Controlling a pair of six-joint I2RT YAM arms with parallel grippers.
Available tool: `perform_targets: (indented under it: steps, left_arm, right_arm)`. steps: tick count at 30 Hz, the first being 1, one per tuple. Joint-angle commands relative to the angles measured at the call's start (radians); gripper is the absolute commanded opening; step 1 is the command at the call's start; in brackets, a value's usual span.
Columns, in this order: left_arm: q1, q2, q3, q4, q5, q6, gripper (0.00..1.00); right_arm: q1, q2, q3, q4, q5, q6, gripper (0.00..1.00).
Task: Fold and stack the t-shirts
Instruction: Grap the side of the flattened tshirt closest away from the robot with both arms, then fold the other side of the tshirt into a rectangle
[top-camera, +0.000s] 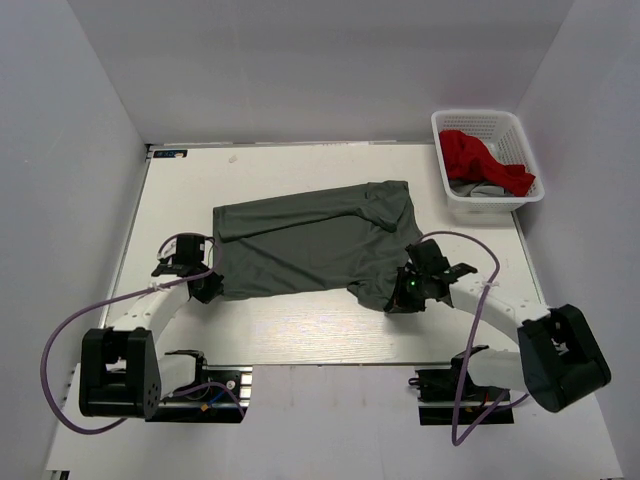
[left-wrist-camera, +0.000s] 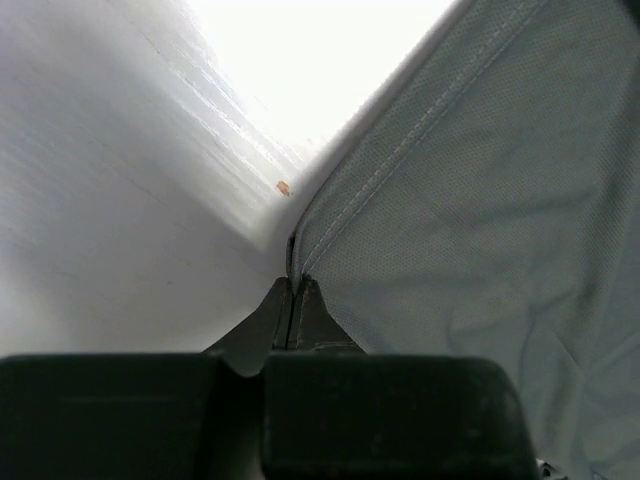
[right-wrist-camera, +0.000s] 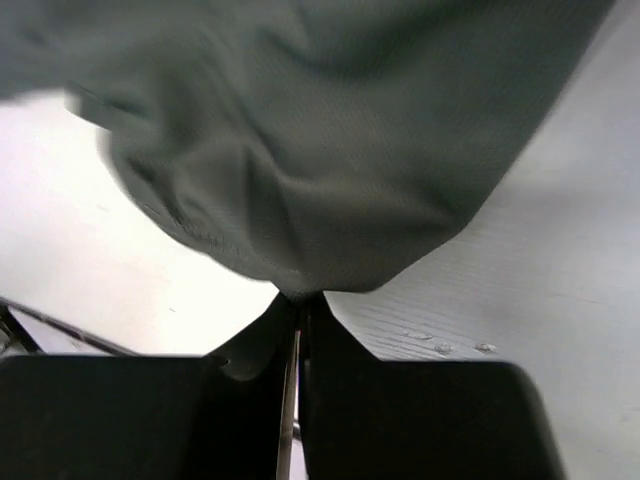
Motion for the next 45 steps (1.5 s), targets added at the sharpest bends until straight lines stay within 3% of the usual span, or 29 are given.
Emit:
perform_targets:
  steps: [1, 5, 11, 26, 44, 45]
  left_arm:
    - [0.005, -0.05, -0.012, -0.021, 0.027, 0.011, 0.0]
    - [0.005, -0.069, 0.022, -0.044, 0.036, 0.021, 0.0]
    - [0.005, -0.079, 0.056, -0.044, 0.017, 0.021, 0.0]
    - [0.005, 0.173, 0.292, -0.049, -0.045, 0.041, 0.0]
    - [0.054, 0.437, 0.537, -0.046, -0.056, -0.002, 0.0]
    - [0.054, 0.47, 0.549, -0.046, -0.056, -0.002, 0.04]
  right_arm:
    - [0.001, -0.096, 0.077, -0.003, 0.106, -0.016, 0.0]
    - [0.0, -0.134, 0.13, 0.015, 0.1, -0.05, 0.0]
    - [-0.005, -0.095, 0.256, 0.024, 0.207, -0.073, 0.0]
    - [-0.029, 0.178, 0.605, 0.04, 0.422, -0.117, 0.0]
    - [-0.092, 0.604, 1.033, -0.028, 0.355, -0.196, 0.0]
    - [-0.095, 0.66, 1.066, -0.034, 0.352, -0.2, 0.0]
